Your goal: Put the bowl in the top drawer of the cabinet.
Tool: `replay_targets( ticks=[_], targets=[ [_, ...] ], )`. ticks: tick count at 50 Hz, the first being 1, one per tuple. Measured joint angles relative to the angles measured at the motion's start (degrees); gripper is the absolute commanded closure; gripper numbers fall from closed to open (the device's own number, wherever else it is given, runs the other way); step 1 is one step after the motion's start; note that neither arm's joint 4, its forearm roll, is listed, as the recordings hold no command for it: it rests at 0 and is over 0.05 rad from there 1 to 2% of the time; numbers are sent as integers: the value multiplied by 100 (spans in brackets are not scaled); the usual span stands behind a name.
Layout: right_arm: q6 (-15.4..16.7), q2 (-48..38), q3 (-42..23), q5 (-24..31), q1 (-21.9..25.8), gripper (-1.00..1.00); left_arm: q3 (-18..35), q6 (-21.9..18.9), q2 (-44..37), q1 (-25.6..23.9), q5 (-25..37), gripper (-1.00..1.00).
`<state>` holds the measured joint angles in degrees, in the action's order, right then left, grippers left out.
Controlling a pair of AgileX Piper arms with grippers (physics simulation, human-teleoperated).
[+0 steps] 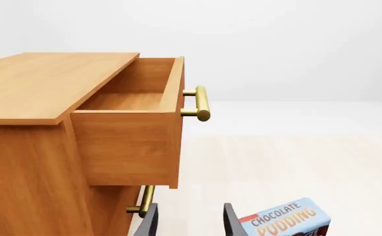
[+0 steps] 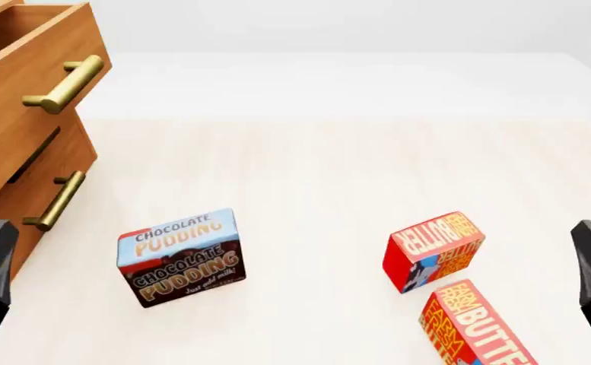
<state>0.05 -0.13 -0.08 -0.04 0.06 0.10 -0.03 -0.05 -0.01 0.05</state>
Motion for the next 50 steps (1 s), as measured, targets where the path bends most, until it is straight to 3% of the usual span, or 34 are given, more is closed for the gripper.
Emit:
replay_targets(
  ticks=[13,24,50],
  targets=[
    [9,-17,-13,-9,29,-100,275,318,-135,99,189,-100],
    [-24,-11,-15,-19,20,-100,940,825,-1113,-255,612,-100],
    [-77,2,-16,-52,31,-100,2155,306,-2048,-1967,2157,-100]
  ],
)
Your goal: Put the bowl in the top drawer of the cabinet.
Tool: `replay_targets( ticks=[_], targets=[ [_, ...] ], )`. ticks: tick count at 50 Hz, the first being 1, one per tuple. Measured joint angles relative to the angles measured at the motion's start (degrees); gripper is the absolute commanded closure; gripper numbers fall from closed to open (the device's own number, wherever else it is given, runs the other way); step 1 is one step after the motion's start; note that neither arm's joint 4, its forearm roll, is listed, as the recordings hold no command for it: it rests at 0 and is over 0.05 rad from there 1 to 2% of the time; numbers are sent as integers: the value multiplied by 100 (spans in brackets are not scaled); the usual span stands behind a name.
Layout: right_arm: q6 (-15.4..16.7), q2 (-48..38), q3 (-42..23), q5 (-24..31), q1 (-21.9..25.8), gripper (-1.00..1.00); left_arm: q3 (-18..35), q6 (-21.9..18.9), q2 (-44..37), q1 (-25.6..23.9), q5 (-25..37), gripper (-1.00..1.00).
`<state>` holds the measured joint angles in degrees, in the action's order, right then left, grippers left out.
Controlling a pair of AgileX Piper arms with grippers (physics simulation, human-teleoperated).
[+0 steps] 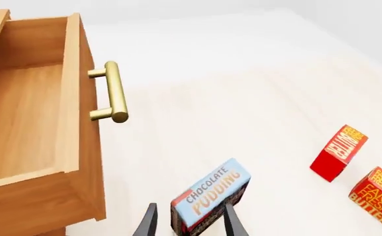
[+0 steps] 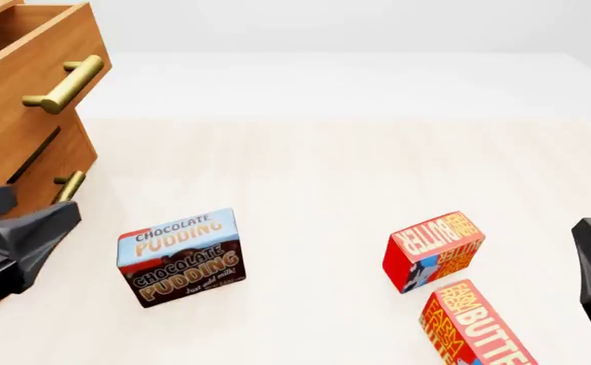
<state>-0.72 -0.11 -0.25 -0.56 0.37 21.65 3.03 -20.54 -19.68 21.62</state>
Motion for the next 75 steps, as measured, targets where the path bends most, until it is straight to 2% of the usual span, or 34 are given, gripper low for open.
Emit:
replay_targets(
  ticks=[11,27,52,75],
  targets=[
    [-19,3,0,-18,4,-100,321,-49,-513,-803,384,-100],
    [-28,4,0,-26,7,-100,510,128,-1233,-1674,475,-100],
    [-44,5,1,-36,1,-100,295,850,-2209,-2887,37,-100],
    [-53,7,0,-63,15,-100,35,1416,-2663,-3608,-422,-100]
  ],
)
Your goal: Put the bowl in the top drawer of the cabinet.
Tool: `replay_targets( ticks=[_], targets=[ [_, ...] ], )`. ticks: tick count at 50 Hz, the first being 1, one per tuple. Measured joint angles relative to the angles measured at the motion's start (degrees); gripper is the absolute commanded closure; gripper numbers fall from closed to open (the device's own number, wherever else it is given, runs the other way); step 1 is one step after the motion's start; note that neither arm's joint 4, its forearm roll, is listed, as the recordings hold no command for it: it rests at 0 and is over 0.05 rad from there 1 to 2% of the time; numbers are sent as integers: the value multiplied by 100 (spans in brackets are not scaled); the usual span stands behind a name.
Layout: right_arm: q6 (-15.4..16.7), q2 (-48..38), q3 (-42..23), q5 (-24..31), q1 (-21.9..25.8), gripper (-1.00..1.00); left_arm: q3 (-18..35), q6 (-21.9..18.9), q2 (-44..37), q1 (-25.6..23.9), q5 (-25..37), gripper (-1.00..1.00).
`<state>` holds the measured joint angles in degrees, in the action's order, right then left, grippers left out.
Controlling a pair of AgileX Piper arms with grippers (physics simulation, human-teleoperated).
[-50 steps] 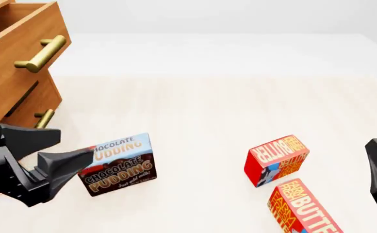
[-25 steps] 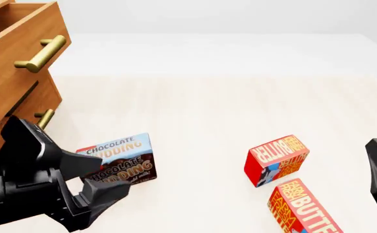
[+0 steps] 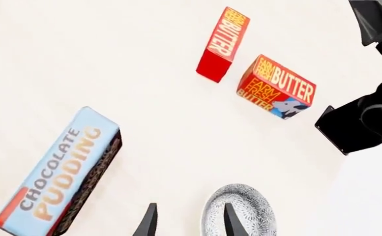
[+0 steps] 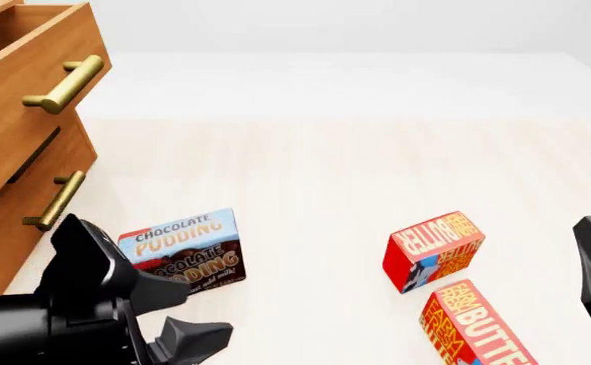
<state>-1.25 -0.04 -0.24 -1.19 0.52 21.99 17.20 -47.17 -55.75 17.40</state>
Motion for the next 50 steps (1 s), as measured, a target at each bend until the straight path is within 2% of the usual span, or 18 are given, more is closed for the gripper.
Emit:
replay_targets(
  ticks=[19,50],
  targets=[
    [-1,0,0,-6,12,-100,-349,508,-280,-445,-417,-100],
    [33,-4,0,49,-39,-100,-735,947,-892,-731,-1352,-100]
  ],
)
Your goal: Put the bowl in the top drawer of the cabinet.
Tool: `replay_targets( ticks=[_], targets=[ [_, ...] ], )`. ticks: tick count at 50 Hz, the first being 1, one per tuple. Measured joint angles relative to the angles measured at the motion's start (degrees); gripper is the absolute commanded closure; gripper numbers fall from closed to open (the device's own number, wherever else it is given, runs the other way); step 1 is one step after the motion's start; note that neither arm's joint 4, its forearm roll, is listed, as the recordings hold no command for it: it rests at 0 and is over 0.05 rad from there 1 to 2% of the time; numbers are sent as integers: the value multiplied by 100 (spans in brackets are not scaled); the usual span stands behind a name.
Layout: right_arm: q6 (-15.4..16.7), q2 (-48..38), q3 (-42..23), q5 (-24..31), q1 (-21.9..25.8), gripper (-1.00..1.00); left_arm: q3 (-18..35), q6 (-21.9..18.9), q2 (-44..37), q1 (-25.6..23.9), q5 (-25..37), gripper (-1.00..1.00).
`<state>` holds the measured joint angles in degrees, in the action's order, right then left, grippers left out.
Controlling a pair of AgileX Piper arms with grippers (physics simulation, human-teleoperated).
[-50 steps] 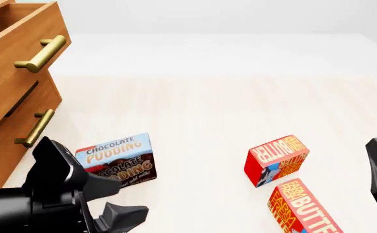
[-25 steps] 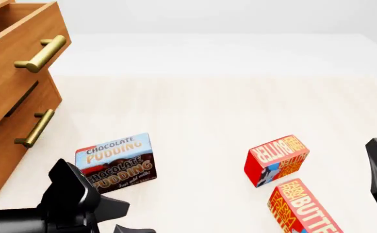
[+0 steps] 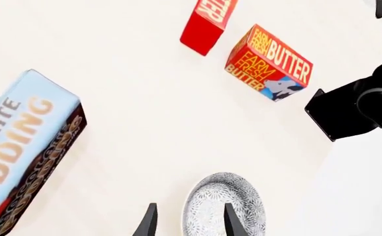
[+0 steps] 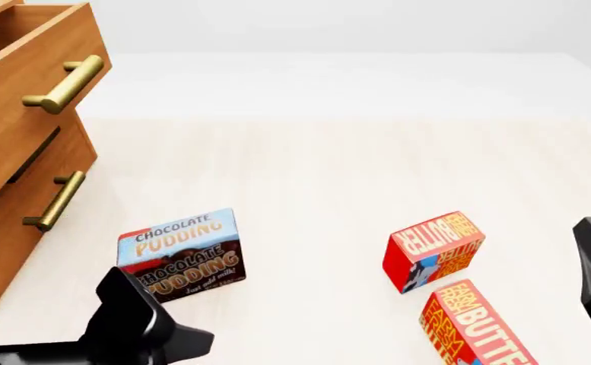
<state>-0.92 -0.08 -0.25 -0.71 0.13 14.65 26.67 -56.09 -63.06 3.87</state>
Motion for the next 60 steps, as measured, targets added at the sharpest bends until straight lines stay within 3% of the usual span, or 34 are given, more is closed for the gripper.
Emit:
replay_targets(
  ticks=[60],
  targets=[
    [40,-164,7,19,-152,-100,-343,577,-1242,-364,-1504,-100]
  ],
)
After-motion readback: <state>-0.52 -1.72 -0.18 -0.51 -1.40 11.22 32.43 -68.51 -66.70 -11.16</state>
